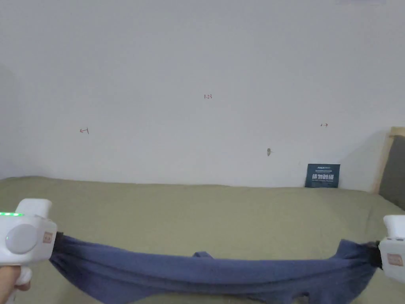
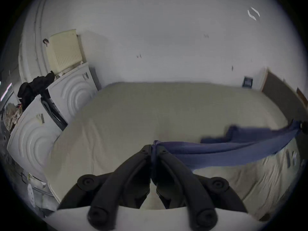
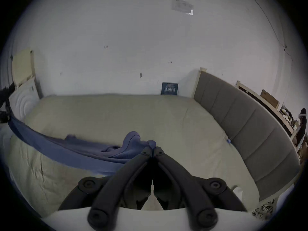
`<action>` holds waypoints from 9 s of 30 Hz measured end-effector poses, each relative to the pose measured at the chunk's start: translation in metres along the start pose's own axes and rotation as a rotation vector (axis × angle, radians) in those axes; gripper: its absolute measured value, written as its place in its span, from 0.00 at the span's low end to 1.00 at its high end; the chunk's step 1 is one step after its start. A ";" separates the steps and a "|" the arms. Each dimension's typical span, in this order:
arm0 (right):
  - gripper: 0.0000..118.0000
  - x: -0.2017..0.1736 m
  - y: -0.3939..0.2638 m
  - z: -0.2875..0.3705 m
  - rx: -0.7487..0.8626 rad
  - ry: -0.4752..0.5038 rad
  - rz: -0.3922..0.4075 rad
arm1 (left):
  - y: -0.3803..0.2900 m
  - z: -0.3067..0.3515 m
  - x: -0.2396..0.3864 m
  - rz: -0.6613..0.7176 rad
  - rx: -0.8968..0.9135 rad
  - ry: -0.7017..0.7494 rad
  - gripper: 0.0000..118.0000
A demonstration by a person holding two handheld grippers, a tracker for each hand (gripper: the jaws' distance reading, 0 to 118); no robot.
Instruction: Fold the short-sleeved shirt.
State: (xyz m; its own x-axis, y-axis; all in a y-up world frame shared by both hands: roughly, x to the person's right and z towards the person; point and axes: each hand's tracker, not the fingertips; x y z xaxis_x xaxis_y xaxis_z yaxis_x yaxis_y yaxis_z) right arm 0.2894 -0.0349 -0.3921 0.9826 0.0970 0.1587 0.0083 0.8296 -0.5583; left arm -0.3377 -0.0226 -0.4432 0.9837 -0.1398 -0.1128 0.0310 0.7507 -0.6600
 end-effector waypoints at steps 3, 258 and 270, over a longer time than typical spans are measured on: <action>0.00 0.008 -0.065 0.025 -0.058 0.021 -0.026 | -0.066 0.016 -0.006 -0.017 -0.025 -0.013 0.04; 0.56 -0.033 -0.296 0.131 -0.355 0.254 -0.012 | -0.281 0.086 -0.016 0.082 -0.266 -0.236 0.05; 0.02 -0.028 -0.200 0.129 -0.167 0.251 -0.028 | -0.218 0.074 -0.025 0.058 -0.194 -0.272 0.05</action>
State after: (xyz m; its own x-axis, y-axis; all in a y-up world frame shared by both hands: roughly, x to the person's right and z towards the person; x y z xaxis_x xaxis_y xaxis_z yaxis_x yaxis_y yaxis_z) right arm 0.2365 -0.1324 -0.1794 0.9965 -0.0810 -0.0188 0.0460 0.7261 -0.6860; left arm -0.3564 -0.1352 -0.2412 0.9949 0.0963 0.0304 -0.0351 0.6119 -0.7902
